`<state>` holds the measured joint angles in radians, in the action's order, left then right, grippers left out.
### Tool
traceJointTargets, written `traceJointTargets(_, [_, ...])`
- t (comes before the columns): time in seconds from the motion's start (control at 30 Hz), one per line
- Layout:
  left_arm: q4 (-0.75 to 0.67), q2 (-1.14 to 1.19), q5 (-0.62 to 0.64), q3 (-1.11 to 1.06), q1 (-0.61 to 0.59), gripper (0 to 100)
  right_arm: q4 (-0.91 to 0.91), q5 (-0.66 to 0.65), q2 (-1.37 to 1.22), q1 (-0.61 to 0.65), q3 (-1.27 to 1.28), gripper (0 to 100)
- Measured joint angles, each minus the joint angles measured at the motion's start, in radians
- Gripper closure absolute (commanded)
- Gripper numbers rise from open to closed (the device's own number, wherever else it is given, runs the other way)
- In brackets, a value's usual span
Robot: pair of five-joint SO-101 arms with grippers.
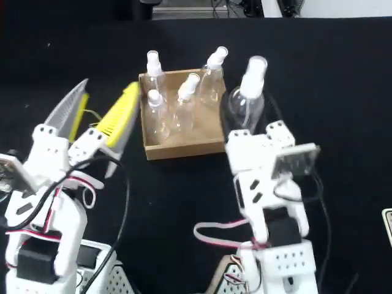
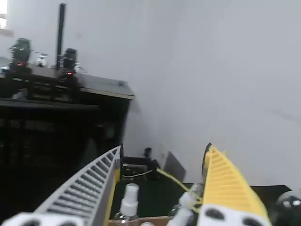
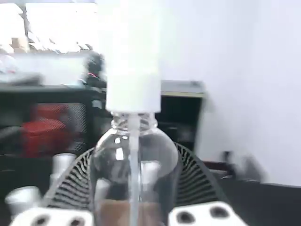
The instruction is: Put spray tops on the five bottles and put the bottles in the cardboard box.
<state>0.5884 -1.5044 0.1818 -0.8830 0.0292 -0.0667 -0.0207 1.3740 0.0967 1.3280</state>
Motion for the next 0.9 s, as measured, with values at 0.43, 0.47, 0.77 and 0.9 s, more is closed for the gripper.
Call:
traceJointTargets(0.43, [-0.239,-0.241,0.0,-0.543,-0.077,73,0.143,0.012,-0.471,0.034,-0.077,98.6])
traceJointTargets(0.47, [-0.242,-0.256,0.0,-0.563,-0.077,73,0.161,0.015,-0.473,0.046,-0.077,98.7])
traceJointTargets(0.77, [-0.244,-0.311,0.0,-0.701,-0.101,73,0.566,0.018,-0.473,0.071,0.103,98.7])
traceJointTargets(0.9, [-0.244,-0.311,0.0,-0.727,-0.226,73,0.617,0.124,-0.473,0.072,0.114,98.7])
